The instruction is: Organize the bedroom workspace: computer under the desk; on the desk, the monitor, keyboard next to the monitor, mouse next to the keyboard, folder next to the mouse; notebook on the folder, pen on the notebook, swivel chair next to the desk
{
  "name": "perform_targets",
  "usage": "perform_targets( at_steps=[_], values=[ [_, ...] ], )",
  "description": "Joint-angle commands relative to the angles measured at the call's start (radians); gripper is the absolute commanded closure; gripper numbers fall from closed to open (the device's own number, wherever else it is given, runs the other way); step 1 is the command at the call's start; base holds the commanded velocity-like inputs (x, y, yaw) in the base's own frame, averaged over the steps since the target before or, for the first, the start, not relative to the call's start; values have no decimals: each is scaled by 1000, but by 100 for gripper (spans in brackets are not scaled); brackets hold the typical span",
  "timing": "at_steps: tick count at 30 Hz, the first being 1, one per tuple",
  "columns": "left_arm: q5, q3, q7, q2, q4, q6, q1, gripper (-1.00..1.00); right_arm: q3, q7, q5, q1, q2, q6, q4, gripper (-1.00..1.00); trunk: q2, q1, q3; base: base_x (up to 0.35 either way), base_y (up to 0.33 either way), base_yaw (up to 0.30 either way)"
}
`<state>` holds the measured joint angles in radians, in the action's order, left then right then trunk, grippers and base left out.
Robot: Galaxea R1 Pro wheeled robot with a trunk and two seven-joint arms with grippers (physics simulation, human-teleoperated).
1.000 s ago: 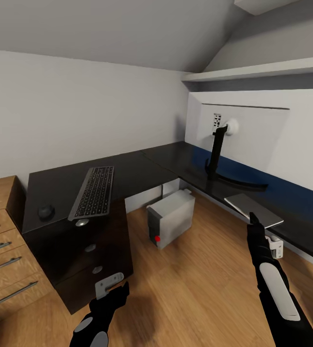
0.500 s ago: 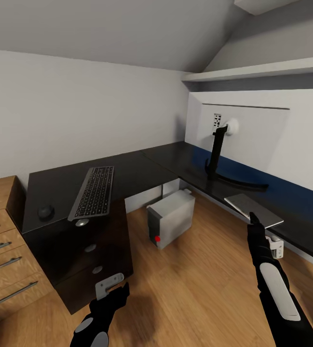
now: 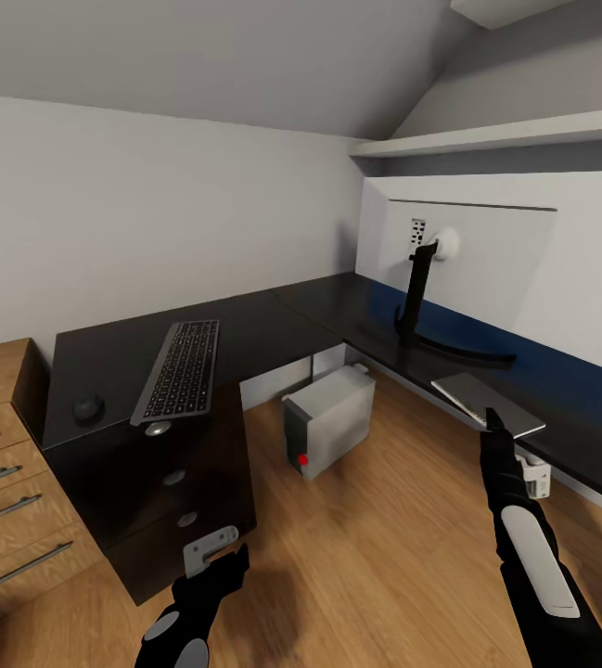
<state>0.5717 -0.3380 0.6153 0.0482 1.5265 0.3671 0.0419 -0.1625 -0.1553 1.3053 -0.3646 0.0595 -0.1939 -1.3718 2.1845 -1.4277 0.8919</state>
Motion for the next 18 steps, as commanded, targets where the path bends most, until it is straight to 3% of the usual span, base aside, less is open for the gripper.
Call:
perform_targets(
  at_steps=[1, 18],
  values=[
    [7, -1, 7, 0, 1, 3, 1, -100, 2, -3, 9, 0, 1, -10, -1, -100, 0, 0, 1, 0, 0, 0],
    [7, -1, 7, 0, 1, 3, 1, -100, 1, -4, 8, 0, 0, -35, 0, -100, 0, 0, 1, 0, 0, 0]
  ],
)
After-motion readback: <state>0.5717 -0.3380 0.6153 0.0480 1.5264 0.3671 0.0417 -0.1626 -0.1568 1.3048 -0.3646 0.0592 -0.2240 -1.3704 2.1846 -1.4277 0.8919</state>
